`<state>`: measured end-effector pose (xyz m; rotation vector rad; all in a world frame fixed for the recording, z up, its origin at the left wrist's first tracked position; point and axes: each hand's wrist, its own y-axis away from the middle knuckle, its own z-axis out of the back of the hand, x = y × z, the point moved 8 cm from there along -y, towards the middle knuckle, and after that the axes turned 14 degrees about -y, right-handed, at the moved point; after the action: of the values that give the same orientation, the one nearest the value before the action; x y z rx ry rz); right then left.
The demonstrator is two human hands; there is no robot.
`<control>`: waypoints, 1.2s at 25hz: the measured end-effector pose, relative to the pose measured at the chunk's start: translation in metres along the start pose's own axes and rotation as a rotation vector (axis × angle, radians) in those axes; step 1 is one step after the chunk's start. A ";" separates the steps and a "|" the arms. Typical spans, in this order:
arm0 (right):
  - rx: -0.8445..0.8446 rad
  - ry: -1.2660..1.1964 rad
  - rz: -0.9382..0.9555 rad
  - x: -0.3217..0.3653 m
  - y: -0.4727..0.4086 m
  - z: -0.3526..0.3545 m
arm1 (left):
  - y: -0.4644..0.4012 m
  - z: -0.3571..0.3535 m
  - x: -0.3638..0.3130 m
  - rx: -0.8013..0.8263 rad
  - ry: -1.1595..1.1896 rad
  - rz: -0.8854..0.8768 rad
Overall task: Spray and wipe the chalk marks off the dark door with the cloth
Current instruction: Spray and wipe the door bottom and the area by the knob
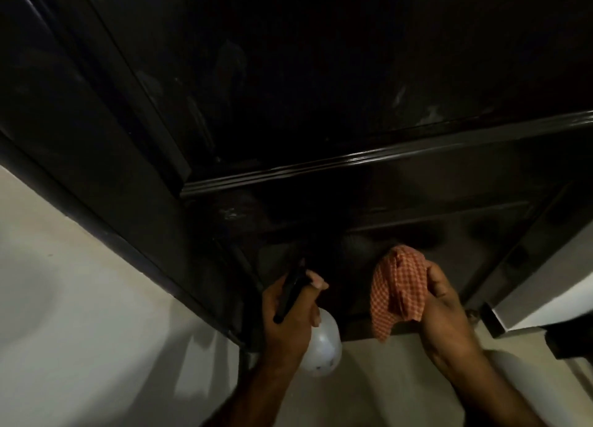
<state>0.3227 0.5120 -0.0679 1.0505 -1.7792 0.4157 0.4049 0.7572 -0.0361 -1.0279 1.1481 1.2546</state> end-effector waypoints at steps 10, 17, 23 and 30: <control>0.776 0.856 1.635 0.050 0.049 -0.274 | 0.012 0.120 -0.041 -0.587 0.077 -0.045; 1.042 1.297 1.923 0.026 0.041 -0.257 | 0.035 0.124 -0.050 -0.602 0.016 -0.030; 0.878 1.248 1.856 0.112 0.082 -0.345 | -0.005 0.115 -0.137 -0.589 0.117 -0.222; 0.880 1.301 1.954 0.161 0.018 -0.219 | -0.010 0.067 -0.144 -0.426 0.099 -0.227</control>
<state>0.4126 0.5956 0.1752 -0.8953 -0.6794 2.3970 0.4239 0.7998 0.1157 -1.5070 0.8215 1.3032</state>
